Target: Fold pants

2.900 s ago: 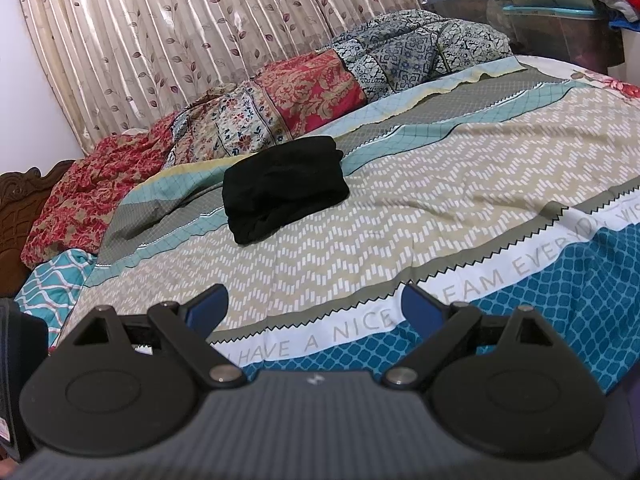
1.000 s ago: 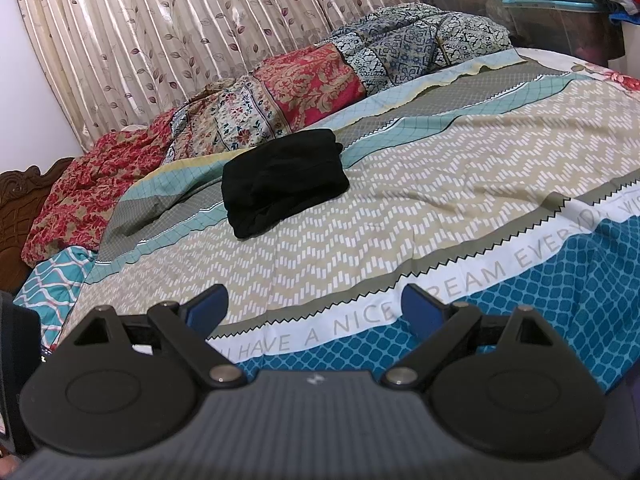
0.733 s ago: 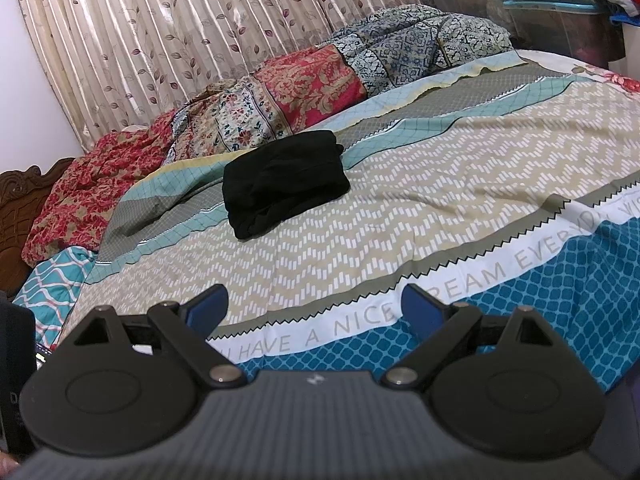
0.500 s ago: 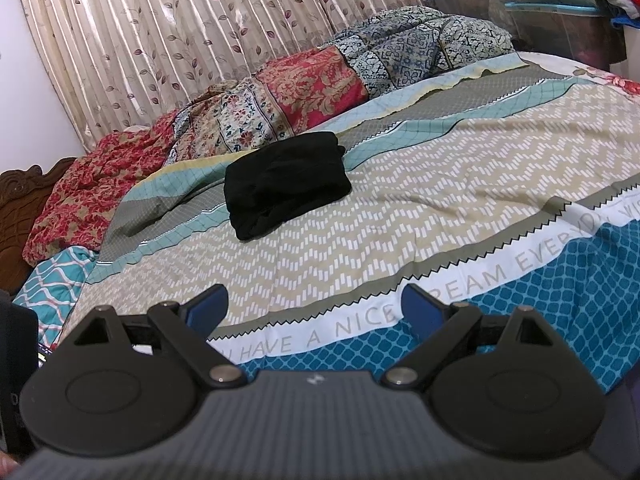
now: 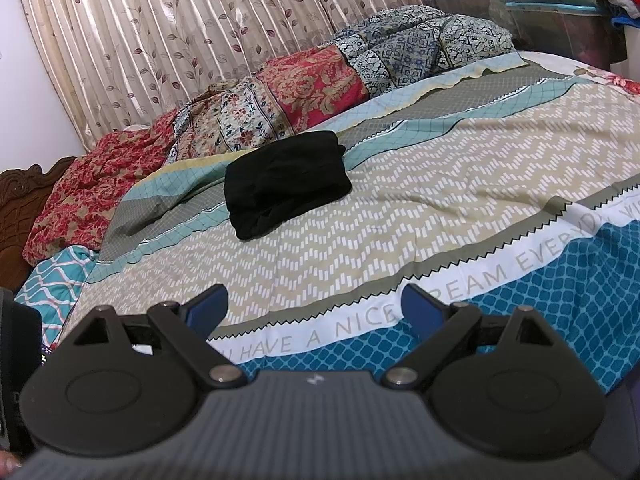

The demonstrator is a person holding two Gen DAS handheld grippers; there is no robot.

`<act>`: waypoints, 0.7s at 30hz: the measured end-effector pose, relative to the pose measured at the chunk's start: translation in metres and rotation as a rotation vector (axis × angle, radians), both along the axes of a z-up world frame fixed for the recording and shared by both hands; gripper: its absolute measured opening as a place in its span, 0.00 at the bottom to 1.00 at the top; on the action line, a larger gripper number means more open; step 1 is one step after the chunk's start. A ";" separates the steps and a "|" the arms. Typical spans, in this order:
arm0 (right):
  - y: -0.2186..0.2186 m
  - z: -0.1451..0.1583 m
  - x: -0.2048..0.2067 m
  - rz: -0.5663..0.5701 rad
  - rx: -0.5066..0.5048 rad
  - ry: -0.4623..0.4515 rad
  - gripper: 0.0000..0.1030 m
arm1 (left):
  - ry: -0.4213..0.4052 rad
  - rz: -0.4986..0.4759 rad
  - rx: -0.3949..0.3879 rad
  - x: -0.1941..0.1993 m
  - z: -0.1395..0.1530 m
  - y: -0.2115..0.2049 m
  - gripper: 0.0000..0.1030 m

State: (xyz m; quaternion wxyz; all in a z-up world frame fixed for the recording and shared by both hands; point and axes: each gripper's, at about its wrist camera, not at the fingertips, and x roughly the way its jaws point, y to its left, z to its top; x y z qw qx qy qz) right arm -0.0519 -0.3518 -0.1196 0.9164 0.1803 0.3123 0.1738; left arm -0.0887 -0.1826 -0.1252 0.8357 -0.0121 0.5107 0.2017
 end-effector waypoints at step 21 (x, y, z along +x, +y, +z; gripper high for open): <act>-0.002 0.001 0.002 -0.002 0.004 0.000 0.92 | 0.004 0.011 0.025 0.001 -0.001 0.000 1.00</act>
